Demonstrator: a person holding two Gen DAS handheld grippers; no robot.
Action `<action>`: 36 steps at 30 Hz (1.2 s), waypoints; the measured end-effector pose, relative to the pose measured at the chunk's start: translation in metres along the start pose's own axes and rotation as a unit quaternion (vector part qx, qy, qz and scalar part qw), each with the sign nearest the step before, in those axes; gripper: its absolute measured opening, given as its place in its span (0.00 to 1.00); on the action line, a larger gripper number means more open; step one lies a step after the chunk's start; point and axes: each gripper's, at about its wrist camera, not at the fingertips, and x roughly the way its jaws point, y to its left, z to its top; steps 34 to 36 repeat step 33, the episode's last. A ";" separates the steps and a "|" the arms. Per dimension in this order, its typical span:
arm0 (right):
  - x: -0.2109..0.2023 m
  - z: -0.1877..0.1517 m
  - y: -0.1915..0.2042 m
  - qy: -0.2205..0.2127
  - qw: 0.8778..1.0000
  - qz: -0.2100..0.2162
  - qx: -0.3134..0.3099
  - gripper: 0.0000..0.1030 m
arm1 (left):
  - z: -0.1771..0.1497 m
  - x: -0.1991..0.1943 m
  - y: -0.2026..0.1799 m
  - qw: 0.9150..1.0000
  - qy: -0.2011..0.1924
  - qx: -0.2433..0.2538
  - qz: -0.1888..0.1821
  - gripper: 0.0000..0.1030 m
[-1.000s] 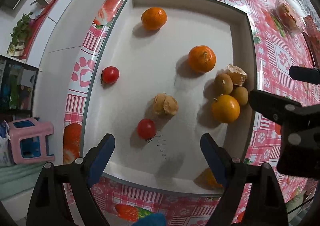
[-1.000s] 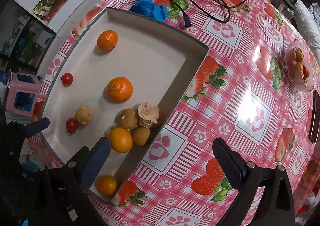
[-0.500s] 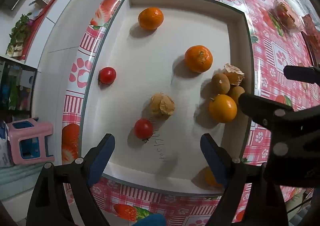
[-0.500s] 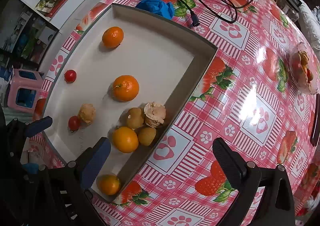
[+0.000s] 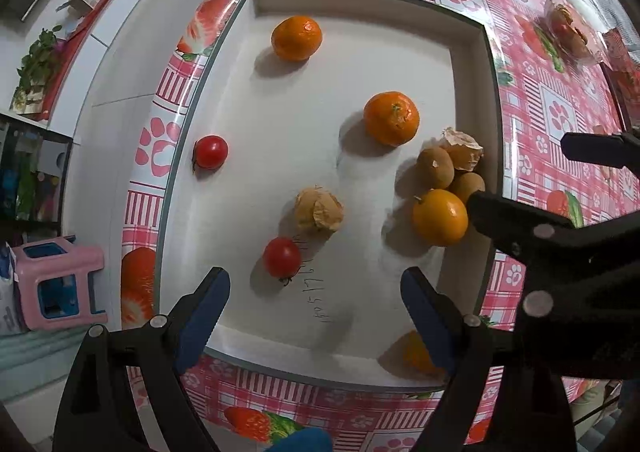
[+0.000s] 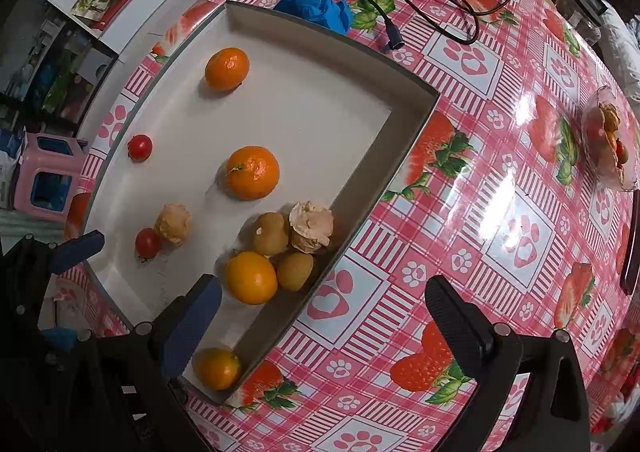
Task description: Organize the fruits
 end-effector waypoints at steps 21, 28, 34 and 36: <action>0.007 -0.005 0.001 0.007 1.000 -0.003 -0.004 0.99 | -0.001 0.002 -0.004 1.000 0.002 0.000 0.000 0.87; 0.009 -0.005 0.003 0.009 1.000 -0.002 -0.006 0.99 | 0.000 0.003 -0.003 1.000 0.002 -0.001 0.000 0.87; 0.010 -0.002 0.006 0.010 1.000 -0.001 -0.007 0.99 | 0.001 -0.002 -0.002 1.000 -0.010 0.001 -0.004 0.87; 0.010 -0.002 0.006 0.010 1.000 -0.001 -0.007 0.99 | 0.001 -0.002 -0.002 1.000 -0.010 0.001 -0.004 0.87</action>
